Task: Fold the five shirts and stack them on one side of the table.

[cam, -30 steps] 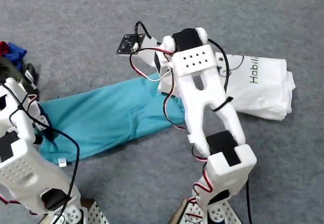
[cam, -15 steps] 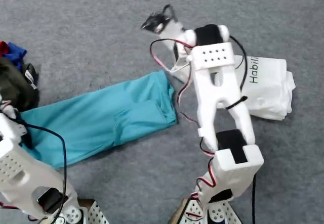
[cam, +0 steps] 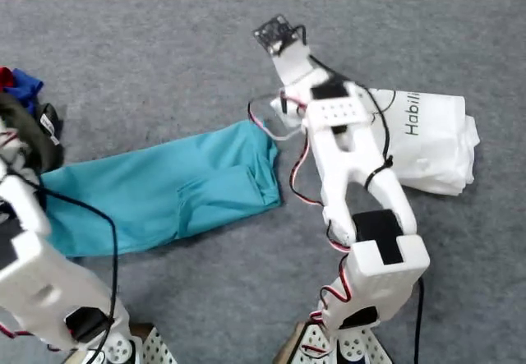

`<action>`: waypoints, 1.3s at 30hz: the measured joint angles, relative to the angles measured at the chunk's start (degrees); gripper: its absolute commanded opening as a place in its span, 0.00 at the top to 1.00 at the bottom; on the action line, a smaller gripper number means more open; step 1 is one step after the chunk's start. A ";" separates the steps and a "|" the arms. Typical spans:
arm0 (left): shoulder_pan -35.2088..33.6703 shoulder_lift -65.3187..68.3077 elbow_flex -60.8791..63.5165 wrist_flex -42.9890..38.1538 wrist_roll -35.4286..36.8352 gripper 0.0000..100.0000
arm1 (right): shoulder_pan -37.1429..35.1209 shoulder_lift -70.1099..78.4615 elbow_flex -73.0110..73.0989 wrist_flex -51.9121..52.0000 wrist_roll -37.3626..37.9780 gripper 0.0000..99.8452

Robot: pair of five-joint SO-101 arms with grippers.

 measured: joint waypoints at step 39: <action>63.30 2.02 -19.34 0.35 22.77 0.98 | 12.75 -0.70 8.00 -24.26 -2.99 1.00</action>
